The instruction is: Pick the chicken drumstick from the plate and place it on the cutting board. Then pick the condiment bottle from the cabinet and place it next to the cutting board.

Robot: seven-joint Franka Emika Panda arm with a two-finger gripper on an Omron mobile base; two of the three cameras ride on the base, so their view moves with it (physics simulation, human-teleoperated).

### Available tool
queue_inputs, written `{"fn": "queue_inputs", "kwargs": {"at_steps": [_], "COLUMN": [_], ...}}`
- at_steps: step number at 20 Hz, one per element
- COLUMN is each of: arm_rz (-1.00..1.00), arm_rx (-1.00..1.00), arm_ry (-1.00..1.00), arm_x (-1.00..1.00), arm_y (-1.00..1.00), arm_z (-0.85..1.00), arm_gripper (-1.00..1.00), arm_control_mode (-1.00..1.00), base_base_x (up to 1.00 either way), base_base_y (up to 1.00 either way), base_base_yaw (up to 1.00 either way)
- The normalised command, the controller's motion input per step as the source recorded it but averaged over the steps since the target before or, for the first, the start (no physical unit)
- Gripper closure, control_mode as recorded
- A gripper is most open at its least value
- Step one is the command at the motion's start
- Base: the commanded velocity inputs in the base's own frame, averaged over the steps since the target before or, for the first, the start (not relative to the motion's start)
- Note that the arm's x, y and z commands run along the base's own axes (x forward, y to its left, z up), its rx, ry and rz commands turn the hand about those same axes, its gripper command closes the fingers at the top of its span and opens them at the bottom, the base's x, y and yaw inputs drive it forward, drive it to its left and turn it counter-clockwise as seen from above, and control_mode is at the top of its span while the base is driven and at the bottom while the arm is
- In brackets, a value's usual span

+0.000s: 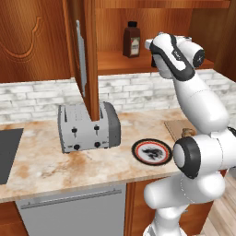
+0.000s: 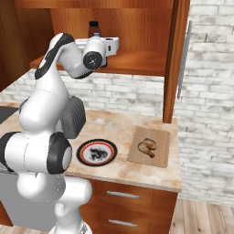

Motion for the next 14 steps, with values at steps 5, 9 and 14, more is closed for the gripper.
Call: {"fn": "queue_inputs", "kwargs": {"at_steps": [5, 9, 14], "arm_rz": [-0.01, -0.01, -0.02], "arm_rx": [0.0, 0.0, 0.01], "arm_ry": [0.0, 0.0, 0.0], "arm_x": [-0.36, -0.4, -0.42], "arm_y": [-0.05, -0.01, -0.01], "arm_z": [0.01, 0.0, 0.0], "arm_gripper": [1.0, 1.0, 1.0], "arm_control_mode": [-1.0, -1.0, -1.0], "base_base_x": [0.0, 0.0, 0.0], "base_base_y": [0.0, 0.0, 0.0], "base_base_yaw": [0.0, 0.0, 0.0]}}
